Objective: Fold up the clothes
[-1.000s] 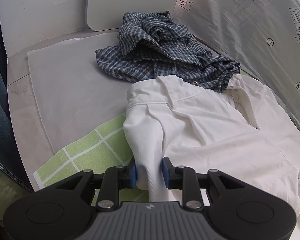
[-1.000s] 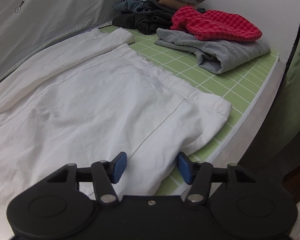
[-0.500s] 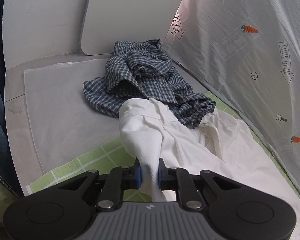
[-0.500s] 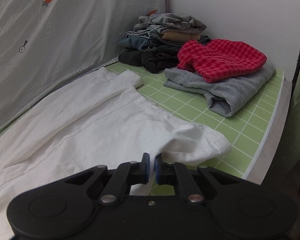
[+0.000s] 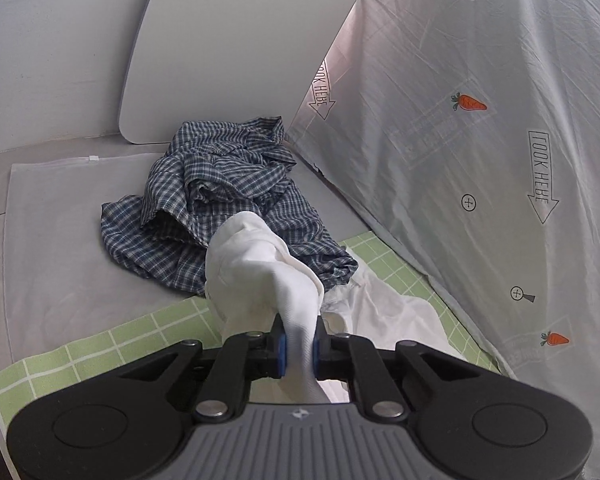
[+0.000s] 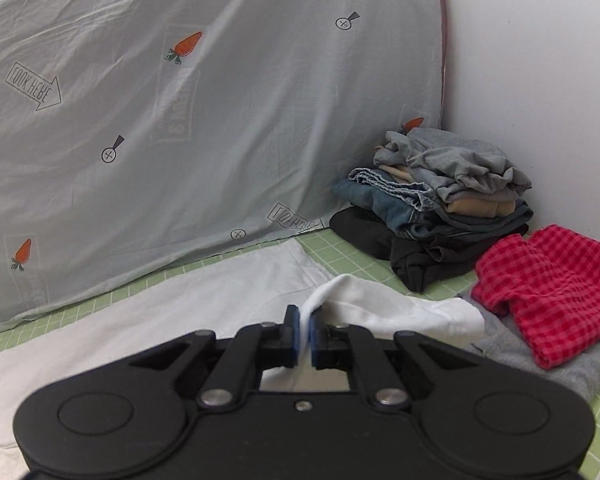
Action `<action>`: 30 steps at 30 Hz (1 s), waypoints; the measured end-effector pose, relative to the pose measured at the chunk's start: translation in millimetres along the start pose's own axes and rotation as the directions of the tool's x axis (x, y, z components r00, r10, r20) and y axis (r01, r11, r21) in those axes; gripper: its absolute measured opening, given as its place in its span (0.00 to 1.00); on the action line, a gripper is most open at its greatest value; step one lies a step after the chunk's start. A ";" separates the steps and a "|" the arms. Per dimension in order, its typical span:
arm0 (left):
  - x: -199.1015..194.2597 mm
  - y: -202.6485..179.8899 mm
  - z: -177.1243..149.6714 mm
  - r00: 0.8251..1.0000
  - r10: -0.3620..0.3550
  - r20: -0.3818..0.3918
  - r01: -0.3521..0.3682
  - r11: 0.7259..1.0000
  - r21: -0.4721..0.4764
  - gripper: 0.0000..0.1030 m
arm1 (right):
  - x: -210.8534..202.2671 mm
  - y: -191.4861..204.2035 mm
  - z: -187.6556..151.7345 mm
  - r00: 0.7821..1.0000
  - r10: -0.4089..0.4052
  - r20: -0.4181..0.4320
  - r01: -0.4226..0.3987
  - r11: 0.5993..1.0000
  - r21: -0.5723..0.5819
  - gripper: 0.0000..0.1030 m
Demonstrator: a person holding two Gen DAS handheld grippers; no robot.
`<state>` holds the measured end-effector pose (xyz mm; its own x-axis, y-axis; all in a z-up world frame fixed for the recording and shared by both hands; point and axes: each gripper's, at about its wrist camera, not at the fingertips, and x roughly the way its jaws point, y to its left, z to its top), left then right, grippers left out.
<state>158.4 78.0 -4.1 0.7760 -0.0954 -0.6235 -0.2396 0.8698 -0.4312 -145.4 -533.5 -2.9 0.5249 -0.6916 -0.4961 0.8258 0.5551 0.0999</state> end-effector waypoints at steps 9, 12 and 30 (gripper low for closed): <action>4.4 -67.7 40.8 0.992 -0.078 0.104 0.080 0.997 -0.012 0.11 | 42.5 30.5 68.4 0.992 0.038 0.120 -0.043 0.998 0.044 0.05; 24.1 -86.9 38.6 0.994 -0.043 0.102 0.042 0.999 0.016 0.11 | 71.0 47.8 69.7 0.994 0.016 0.109 -0.016 1.000 -0.001 0.05; 145.3 -127.3 27.5 0.998 0.055 -0.017 -0.053 0.994 0.101 0.09 | 193.3 96.6 73.8 0.998 -0.053 -0.021 0.051 0.996 -0.076 0.05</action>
<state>317.7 -33.3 -21.9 0.7516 -0.0556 -0.6572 -0.2205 0.9179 -0.3298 51.1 -647.6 -25.5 0.4760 -0.7103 -0.5185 0.8335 0.5524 0.0083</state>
